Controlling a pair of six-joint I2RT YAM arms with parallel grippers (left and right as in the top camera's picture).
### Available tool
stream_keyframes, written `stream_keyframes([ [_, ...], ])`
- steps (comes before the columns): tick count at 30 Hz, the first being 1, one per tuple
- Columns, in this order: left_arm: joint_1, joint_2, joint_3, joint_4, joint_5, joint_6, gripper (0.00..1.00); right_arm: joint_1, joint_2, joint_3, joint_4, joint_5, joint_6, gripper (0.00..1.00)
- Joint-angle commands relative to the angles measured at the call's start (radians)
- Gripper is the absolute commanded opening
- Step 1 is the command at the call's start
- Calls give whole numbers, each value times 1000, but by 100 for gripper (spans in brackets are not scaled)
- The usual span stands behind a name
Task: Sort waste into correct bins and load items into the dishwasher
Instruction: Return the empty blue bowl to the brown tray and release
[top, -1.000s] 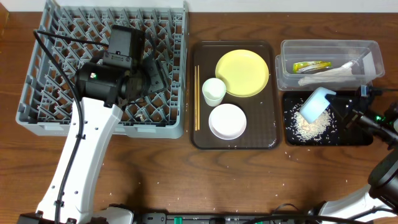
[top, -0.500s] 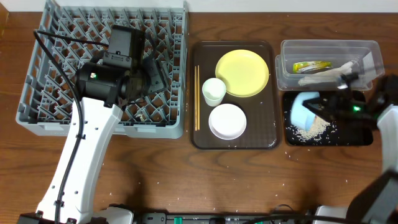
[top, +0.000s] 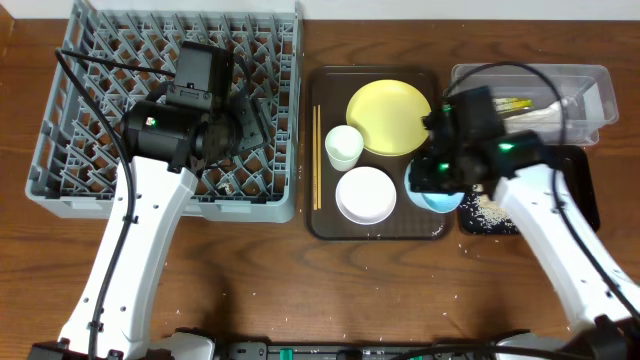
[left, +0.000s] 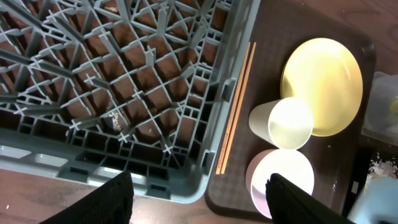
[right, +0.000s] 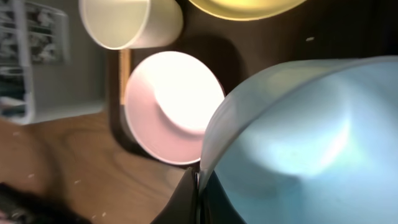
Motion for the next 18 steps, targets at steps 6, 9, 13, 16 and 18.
stream_keyframes([
  [6,3,10,-10,-3,-13,-12,70,83,163,5,16,145,132,1],
  [9,3,10,-10,-3,-13,-12,70,87,216,5,18,145,143,1],
  [13,3,10,-10,-3,-13,-12,70,88,270,5,15,145,150,1],
  [16,3,10,-10,-3,-13,-12,70,88,299,5,15,145,150,2],
  [18,3,10,-10,-3,-13,-12,70,88,312,5,16,144,150,10],
])
